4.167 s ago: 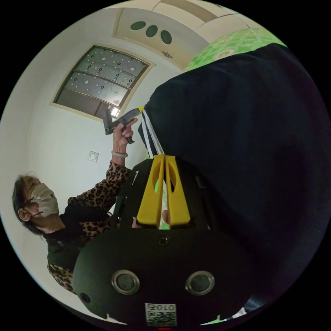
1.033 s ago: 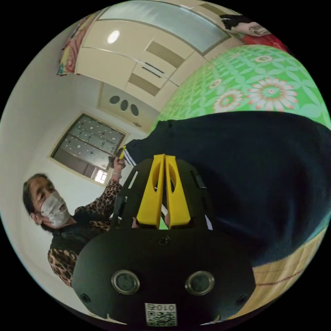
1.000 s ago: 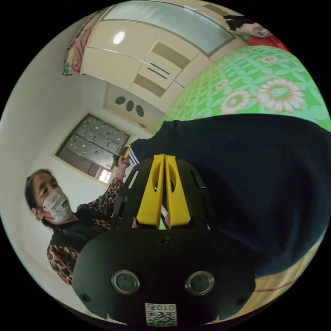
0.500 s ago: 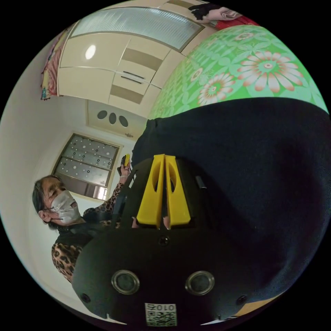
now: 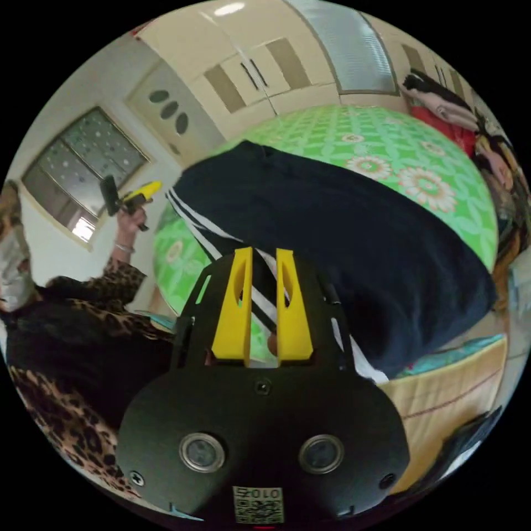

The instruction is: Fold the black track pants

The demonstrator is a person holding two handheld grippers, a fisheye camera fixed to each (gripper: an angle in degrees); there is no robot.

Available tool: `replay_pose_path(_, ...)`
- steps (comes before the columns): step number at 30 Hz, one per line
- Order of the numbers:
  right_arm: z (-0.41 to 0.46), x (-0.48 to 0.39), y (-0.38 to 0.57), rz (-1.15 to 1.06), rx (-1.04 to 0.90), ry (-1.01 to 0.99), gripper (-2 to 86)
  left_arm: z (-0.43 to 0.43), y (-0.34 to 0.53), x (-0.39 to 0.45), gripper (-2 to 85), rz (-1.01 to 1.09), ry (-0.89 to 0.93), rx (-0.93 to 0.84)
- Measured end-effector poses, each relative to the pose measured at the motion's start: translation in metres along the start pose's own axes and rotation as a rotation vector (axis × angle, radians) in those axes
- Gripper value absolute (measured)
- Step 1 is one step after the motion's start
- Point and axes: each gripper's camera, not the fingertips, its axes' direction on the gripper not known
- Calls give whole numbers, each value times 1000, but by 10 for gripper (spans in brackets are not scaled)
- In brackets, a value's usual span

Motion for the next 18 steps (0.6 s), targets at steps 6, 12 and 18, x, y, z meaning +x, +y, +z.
replay_pose_path(6,6,-56,30,-159,-20,205,70,84,-36,66,74,65,58,-117)
replay_pose_path(12,31,-73,27,-238,-59,362,61,112,-58,81,76,24,-23,-165)
replay_pose_path(18,33,-73,29,-219,-42,418,28,128,-81,66,65,-92,-39,-176)
